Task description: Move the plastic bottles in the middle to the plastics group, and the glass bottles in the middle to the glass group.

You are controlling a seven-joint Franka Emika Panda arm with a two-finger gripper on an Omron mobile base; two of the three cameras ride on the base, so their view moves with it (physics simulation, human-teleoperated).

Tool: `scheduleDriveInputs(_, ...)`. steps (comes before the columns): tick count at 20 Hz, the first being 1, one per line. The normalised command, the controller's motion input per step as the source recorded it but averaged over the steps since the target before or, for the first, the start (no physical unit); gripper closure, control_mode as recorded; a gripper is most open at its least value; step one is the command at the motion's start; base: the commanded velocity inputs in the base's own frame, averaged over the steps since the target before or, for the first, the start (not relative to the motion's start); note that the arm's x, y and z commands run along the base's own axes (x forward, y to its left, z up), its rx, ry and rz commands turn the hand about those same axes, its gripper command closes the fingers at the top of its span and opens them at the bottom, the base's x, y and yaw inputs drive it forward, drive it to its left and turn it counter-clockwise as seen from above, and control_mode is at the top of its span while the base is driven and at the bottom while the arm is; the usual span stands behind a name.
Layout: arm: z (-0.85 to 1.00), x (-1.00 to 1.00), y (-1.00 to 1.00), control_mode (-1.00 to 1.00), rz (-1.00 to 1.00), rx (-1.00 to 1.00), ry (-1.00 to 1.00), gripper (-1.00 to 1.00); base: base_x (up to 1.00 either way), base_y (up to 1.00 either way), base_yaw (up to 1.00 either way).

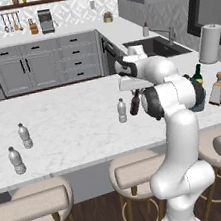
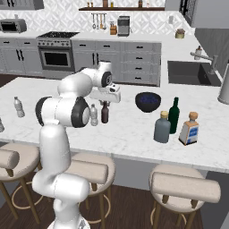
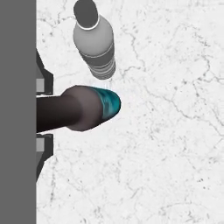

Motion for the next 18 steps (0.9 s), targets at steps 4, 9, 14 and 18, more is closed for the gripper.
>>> scheduleDriveInputs(4,0.37,-0.49,0.00,-1.00,0.00,0.00,-0.01,1.00,0.00,0.00,0.00)
scheduleDriveInputs(9,0.47,-0.49,0.03,-1.00,0.00,0.00,0.11,1.00,0.00,0.00,0.00)
scheduleDriveInputs(14,0.32,-0.54,0.13,-1.00,0.02,0.00,0.01,1.00,0.00,0.00,0.00)
scheduleDriveInputs(18,0.28,-0.40,0.13,-1.00,0.01,0.00,0.00,1.00,0.00,0.00,0.00)
